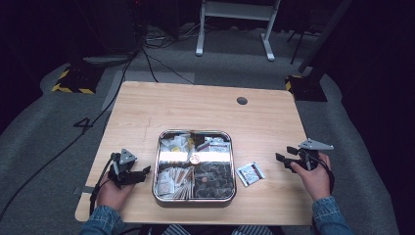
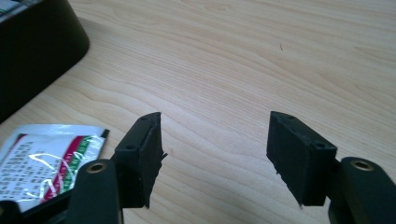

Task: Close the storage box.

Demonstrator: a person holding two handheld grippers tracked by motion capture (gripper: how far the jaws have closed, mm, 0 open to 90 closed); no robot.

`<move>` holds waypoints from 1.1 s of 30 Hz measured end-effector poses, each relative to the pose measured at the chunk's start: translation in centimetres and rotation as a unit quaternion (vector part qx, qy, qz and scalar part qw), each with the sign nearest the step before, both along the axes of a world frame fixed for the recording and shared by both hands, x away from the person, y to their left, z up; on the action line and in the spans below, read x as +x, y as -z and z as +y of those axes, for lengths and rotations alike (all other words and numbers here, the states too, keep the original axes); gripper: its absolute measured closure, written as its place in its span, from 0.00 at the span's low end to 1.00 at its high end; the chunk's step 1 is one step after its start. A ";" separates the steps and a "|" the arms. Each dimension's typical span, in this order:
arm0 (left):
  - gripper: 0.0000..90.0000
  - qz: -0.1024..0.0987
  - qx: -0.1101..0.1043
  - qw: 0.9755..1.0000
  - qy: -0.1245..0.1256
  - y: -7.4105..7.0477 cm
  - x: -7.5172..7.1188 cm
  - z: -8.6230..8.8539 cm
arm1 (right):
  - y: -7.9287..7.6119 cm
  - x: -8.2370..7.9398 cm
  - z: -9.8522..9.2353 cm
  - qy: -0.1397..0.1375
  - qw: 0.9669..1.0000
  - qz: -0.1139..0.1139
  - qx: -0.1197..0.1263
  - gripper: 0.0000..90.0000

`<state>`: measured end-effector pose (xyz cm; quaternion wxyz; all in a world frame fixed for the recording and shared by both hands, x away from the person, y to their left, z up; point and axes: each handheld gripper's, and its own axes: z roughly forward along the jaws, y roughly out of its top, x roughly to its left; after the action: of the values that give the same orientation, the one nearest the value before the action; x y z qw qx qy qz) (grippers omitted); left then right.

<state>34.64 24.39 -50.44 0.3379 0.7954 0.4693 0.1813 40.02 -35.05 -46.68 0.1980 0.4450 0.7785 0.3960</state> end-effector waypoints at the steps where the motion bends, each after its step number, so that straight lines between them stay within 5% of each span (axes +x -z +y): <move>1: 0.33 0.000 0.000 1.000 0.000 0.0 0.0 0.0 | 0.3 0.1 -0.1 0.002 1.000 0.001 0.001 0.41; 23: 0.33 0.000 0.000 1.000 0.000 0.0 0.0 0.0 | 3.0 0.7 0.2 -0.002 0.999 0.010 -0.037 0.37; 33: 0.33 0.000 0.000 1.000 0.000 0.0 0.0 0.0 | 3.8 1.4 0.4 -0.001 0.998 0.031 -0.049 0.09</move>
<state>34.64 24.39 -50.44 0.3383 0.7954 0.4692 0.1810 41.44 -34.64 -50.52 0.1948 0.4459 0.8034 0.3432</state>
